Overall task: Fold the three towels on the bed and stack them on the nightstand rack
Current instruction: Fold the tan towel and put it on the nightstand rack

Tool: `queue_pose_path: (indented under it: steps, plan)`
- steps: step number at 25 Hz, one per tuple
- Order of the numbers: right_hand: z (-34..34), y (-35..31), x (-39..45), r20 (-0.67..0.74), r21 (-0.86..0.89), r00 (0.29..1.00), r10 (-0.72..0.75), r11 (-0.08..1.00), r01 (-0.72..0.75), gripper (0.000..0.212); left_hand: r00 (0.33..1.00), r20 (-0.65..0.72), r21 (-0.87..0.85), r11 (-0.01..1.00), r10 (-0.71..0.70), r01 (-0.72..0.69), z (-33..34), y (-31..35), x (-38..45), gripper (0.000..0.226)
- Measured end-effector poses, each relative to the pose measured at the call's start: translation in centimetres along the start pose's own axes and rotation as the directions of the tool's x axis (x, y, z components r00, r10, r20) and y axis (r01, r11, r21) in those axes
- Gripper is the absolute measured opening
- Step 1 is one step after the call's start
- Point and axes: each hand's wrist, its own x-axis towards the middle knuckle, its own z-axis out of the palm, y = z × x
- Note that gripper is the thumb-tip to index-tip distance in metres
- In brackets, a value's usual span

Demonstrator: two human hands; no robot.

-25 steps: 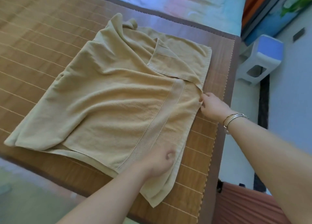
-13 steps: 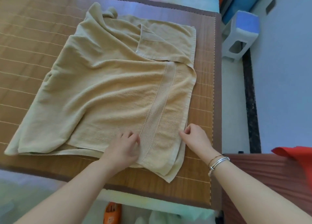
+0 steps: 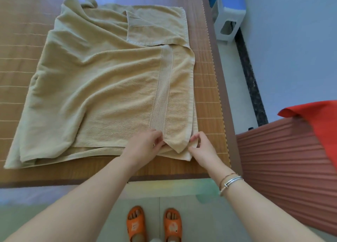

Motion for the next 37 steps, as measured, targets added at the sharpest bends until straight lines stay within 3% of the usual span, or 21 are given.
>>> queue_pose_path:
  steps: [4,7,9,11,13,15,16,18,21,23,27,31,37]
  plan:
    - [-2.6,1.4,-0.6,-0.089,-0.052,0.991,-0.100,0.994,0.095,0.015,0.982,-0.182,-0.073,0.995,0.050,-0.064,-0.1,2.0,-0.3,0.014]
    - [-4.0,3.4,-0.9,-0.159,-0.375,0.971,-0.178,0.921,0.108,0.018,0.989,-0.126,-0.065,0.995,0.073,-0.081,1.5,4.1,-0.6,0.013]
    - [-4.0,3.9,-1.0,-0.180,-0.470,0.959,-0.220,0.875,0.113,0.015,0.995,-0.080,-0.001,0.998,0.065,-0.065,3.1,4.8,-0.6,0.014]
    - [-3.6,2.8,-1.0,-0.139,-0.233,0.986,-0.093,0.971,0.059,0.035,0.994,-0.106,0.014,0.999,0.038,-0.037,3.8,4.9,-0.6,0.013]
    - [-3.1,1.2,-0.9,-0.019,0.048,0.998,0.067,0.997,-0.066,0.046,0.988,-0.145,-0.003,0.999,0.046,-0.047,4.0,4.8,-0.6,0.012]
    - [-2.8,0.7,-1.2,0.004,0.152,0.996,0.088,0.984,-0.088,0.025,0.980,-0.184,-0.022,0.997,0.074,-0.079,4.0,4.8,-0.9,0.010]
    - [-2.8,0.8,-1.4,-0.038,0.161,0.997,0.062,0.985,-0.055,0.015,0.979,-0.187,0.004,0.996,0.084,-0.084,4.1,4.7,-1.1,0.008]
    - [-3.0,1.8,-1.8,-0.106,0.081,0.994,-0.004,0.997,0.013,0.015,0.989,-0.142,0.113,0.993,0.041,-0.025,4.3,4.1,-1.4,0.007]
    - [-2.9,4.0,-2.3,-0.128,-0.123,0.988,-0.086,0.990,0.070,0.013,0.988,-0.096,0.234,0.962,-0.123,0.143,4.5,2.7,-1.8,0.028]
    - [-2.9,4.8,-1.8,-0.144,-0.227,0.983,-0.116,0.970,0.082,0.010,0.981,-0.106,0.280,0.942,-0.159,0.183,4.5,1.8,-1.9,0.033]
    - [-2.7,4.8,-1.3,-0.160,-0.462,0.966,-0.201,0.881,0.107,0.008,0.973,-0.132,0.366,0.902,-0.192,0.228,3.8,0.1,-2.4,0.028]
    - [-1.9,3.2,-1.9,-0.172,-0.798,0.891,-0.420,0.589,0.124,0.016,0.936,-0.210,0.351,0.872,-0.282,0.342,2.2,-3.6,-4.0,0.031]
    - [7.3,-4.6,-1.5,0.185,-0.671,0.773,-0.607,0.496,0.551,0.013,0.895,-0.291,0.251,0.876,-0.338,0.412,-0.8,-10.7,-8.2,0.049]
